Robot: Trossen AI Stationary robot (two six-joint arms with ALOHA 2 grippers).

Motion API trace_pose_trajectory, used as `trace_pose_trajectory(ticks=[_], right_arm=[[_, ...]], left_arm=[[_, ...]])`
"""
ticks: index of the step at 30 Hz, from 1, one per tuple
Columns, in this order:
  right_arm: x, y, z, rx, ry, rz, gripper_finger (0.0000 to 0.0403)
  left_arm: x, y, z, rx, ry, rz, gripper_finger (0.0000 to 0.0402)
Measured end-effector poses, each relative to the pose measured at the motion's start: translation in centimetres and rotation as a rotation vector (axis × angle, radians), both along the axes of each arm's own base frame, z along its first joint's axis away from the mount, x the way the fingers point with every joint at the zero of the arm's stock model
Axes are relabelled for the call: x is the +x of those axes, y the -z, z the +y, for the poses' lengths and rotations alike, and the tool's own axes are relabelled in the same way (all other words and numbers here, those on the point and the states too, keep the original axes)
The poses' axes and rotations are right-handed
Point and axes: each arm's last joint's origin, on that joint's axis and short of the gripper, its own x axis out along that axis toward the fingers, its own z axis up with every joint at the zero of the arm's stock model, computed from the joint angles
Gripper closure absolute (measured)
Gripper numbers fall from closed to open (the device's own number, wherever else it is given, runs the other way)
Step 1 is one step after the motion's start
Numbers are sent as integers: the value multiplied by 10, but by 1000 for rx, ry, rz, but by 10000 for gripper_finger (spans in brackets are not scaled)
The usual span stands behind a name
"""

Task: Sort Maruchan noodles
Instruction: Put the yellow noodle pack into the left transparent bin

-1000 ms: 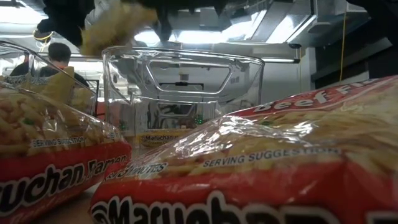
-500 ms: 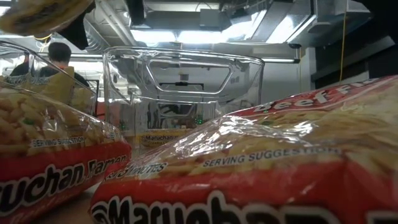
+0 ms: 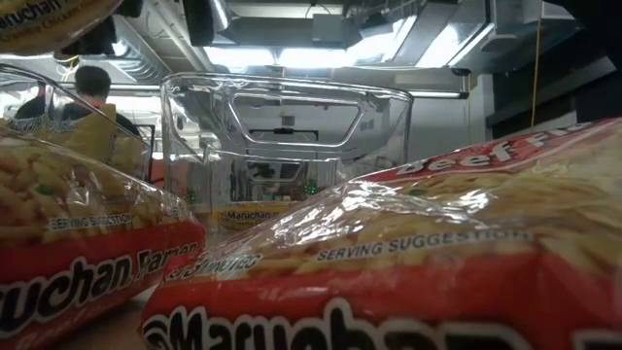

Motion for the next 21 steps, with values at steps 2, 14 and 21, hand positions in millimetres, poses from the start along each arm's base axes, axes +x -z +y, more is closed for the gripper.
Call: trace_pose_trajectory(ticks=[2, 14, 21], right_arm=[[0, 1, 2, 4, -2, 8, 403], [-1, 0, 5, 2, 15, -2, 403], [-1, 0, 5, 2, 15, -2, 403]], left_arm=[[-6, -2, -5, -75, 45, -39, 327], [-49, -6, -27, -147, 20, -126, 327], [-50, -5, -26, -54, 30, -146, 313]])
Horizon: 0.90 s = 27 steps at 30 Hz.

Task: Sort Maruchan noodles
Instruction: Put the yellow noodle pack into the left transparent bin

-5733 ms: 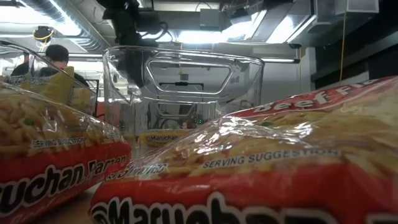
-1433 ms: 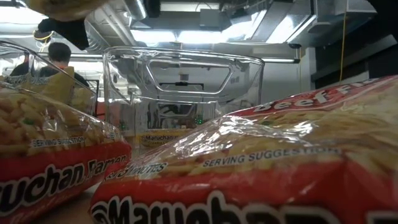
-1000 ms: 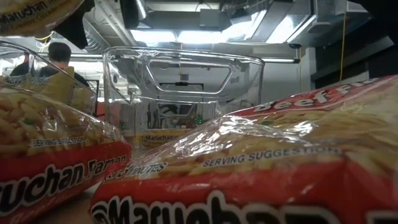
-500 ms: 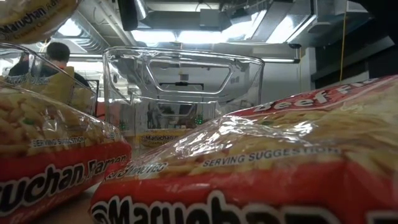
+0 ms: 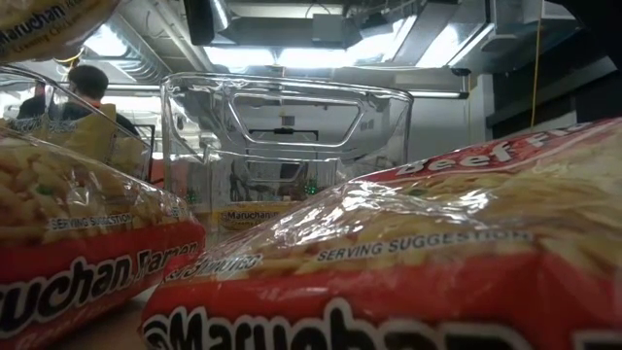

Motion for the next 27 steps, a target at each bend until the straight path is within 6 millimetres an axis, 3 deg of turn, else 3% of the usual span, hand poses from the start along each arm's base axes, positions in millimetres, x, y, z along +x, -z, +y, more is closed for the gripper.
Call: trace_pose_trajectory(ticks=[4, 12, 19, 27], right_arm=[[0, 0, 0, 0, 0, 0, 403], [0, -1, -1, -2, 21, -6, 403], [0, -1, -2, -4, 31, -6, 403], [1, -1, -2, -5, 45, -7, 403]], left_arm=[[5, 14, 4, 38, -43, 71, 300], [16, 41, 1, -154, 98, 107, 299], [19, 27, 1, -104, 196, -53, 299], [18, 28, -1, -133, 246, -53, 299]])
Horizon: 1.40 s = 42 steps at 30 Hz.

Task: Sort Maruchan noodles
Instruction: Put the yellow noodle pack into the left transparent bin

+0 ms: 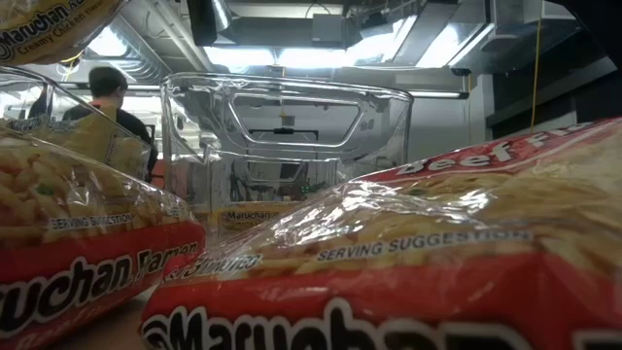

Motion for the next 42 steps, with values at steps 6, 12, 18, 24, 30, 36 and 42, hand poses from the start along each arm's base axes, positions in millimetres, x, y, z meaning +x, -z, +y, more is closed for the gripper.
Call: trace_pose_trajectory(ticks=[6, 12, 18, 24, 30, 36, 42], right_arm=[[0, 0, -1, -10, 28, -4, 403], [0, -2, -4, -14, 39, -13, 403], [0, -2, -3, -13, 31, -13, 403], [1, -5, -3, -7, 25, -48, 403], [1, -5, -3, -6, 25, -51, 403], [1, -5, -3, -7, 32, -50, 403], [1, -5, -3, -8, 36, -50, 403]], left_arm=[[0, 0, 0, 3, 2, -1, 299], [0, 0, 1, 20, -13, 6, 299], [1, 5, 1, 17, -12, 25, 299], [6, 22, 1, -9, 9, 85, 299], [10, 23, 0, -25, 23, 59, 299], [10, 21, -3, -86, 101, 37, 299], [10, 21, -6, -80, 132, 38, 299]])
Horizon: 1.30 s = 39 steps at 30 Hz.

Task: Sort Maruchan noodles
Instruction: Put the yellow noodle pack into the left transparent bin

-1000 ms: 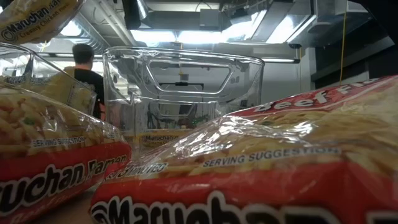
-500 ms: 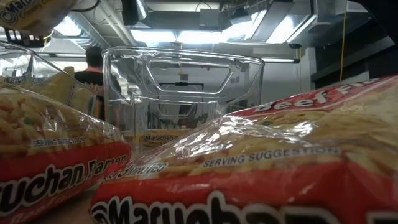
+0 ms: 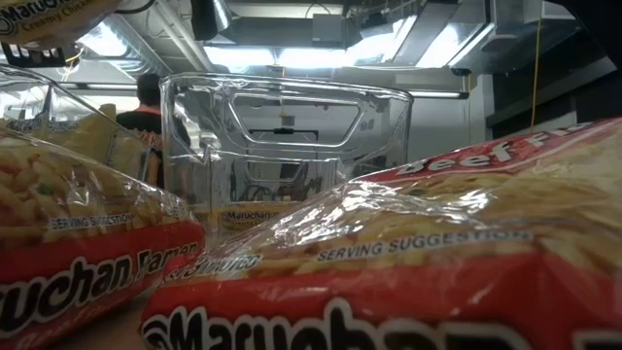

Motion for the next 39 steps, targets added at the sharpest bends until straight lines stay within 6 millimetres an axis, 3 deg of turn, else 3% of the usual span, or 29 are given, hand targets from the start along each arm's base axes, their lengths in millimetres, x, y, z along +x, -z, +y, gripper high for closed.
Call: trace_pose_trajectory(ticks=[11, 22, 39], right_arm=[[0, 0, 0, 0, 2, -4, 403], [0, -1, 0, 6, 2, -13, 403], [-1, 6, 0, 52, 14, 80, 403]], left_arm=[[3, -1, 0, 62, 9, -38, 310], [3, -2, -1, 40, 26, -50, 396], [3, -2, -2, 4, 18, -21, 401]])
